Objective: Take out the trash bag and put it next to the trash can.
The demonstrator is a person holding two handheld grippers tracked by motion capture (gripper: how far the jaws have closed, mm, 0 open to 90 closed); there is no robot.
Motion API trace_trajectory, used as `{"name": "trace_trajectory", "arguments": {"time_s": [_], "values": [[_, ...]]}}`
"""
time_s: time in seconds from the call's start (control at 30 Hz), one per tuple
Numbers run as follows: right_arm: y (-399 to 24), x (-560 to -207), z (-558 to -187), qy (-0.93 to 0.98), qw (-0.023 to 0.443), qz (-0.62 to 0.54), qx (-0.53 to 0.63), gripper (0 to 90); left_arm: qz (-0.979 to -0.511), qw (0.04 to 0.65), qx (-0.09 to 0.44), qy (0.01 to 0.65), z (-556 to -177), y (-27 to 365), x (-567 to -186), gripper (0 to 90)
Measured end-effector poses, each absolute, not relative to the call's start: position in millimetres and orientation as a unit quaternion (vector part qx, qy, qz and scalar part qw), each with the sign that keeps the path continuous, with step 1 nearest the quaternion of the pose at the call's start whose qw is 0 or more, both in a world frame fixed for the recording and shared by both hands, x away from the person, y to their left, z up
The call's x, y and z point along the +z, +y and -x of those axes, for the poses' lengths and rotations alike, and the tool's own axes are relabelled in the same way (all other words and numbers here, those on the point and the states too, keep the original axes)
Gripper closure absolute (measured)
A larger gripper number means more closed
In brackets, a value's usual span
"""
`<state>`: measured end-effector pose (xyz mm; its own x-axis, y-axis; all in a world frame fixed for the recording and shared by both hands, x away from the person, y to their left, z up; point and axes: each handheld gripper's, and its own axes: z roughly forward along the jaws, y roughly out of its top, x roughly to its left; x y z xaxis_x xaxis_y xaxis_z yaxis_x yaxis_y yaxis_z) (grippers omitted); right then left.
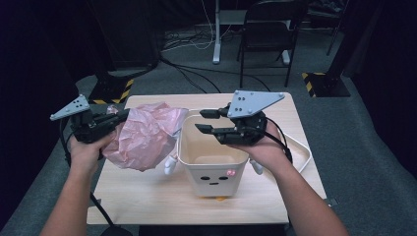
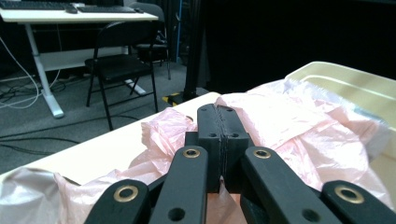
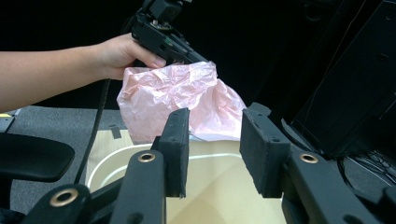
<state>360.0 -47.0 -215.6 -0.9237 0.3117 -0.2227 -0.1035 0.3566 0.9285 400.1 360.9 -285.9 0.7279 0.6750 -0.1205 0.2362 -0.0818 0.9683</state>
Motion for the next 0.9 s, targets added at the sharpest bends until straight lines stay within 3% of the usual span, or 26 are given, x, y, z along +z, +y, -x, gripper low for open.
{"name": "trace_trajectory", "arguments": {"time_s": [0.9], "values": [[-75.2,-230.6,-355.7,0.788,0.186,-0.089,0.580,60.2,-0.708,0.588,0.157,0.358,-421.2,366.9,-337.7,89.7]]}}
